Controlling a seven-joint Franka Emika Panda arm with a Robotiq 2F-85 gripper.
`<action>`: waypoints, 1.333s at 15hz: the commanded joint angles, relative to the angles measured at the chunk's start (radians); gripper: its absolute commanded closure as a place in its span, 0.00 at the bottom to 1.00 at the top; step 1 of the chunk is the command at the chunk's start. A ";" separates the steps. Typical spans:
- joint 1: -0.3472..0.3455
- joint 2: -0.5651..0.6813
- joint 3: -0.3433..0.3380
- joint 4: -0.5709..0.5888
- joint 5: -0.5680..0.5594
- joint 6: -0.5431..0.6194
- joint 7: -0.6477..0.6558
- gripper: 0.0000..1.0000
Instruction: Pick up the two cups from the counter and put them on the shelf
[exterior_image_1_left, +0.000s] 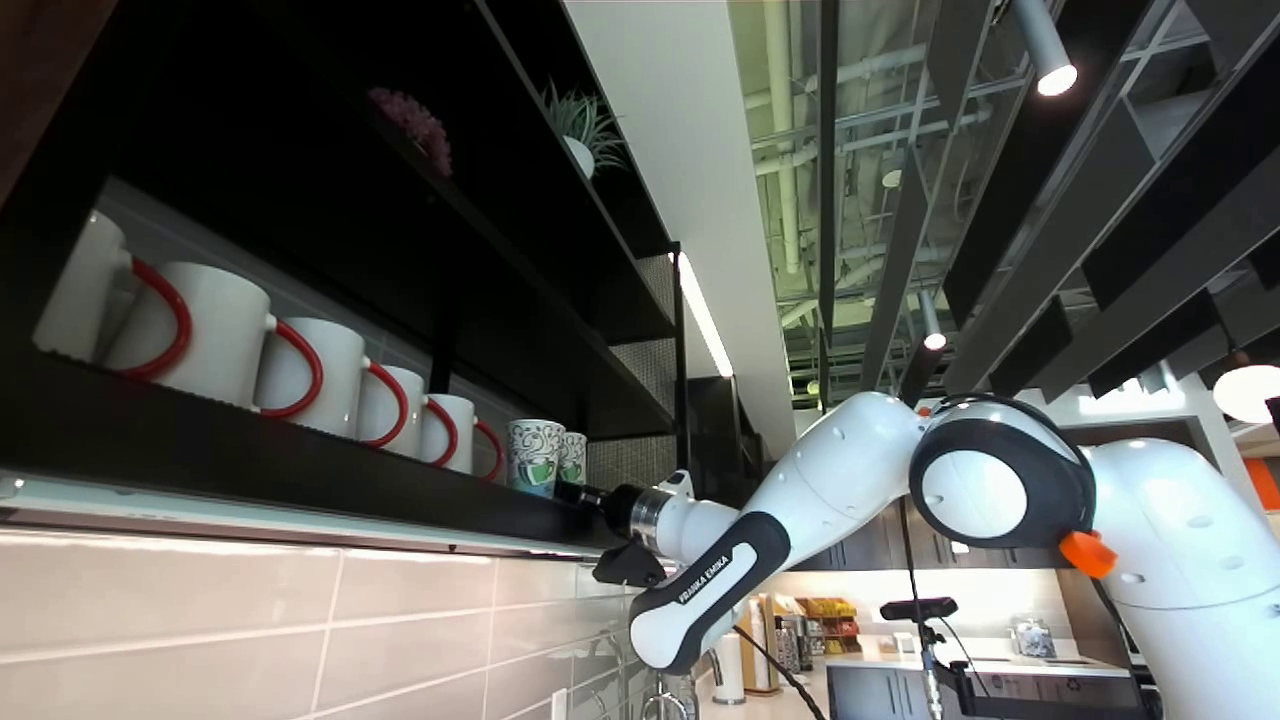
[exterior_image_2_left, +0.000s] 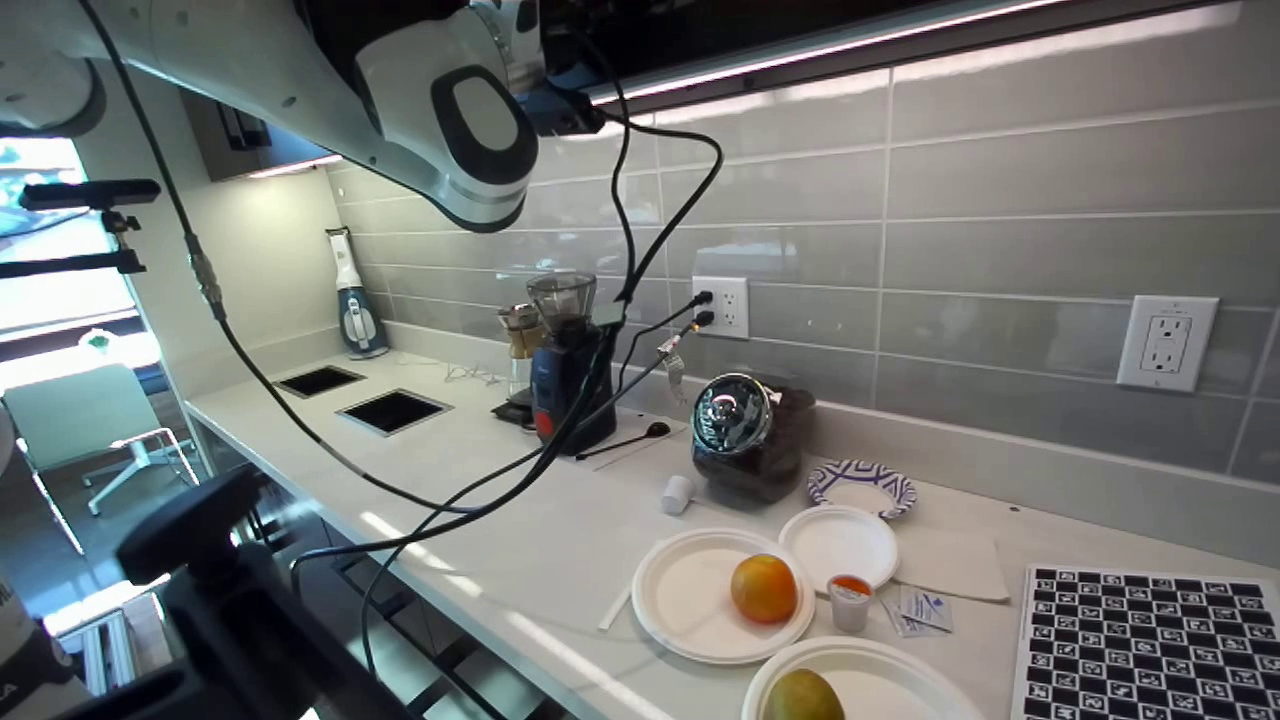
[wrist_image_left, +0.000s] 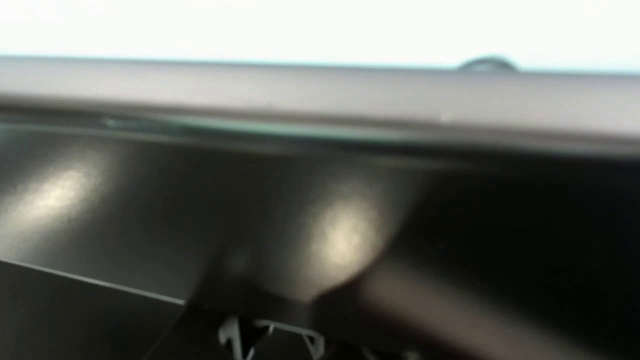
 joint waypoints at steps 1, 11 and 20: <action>-0.075 -0.089 0.022 0.073 0.001 0.010 0.061 0.63; -0.025 -0.105 -0.040 0.063 0.001 0.010 0.085 0.00; -0.008 -0.044 -0.025 0.035 -0.005 0.006 0.049 0.00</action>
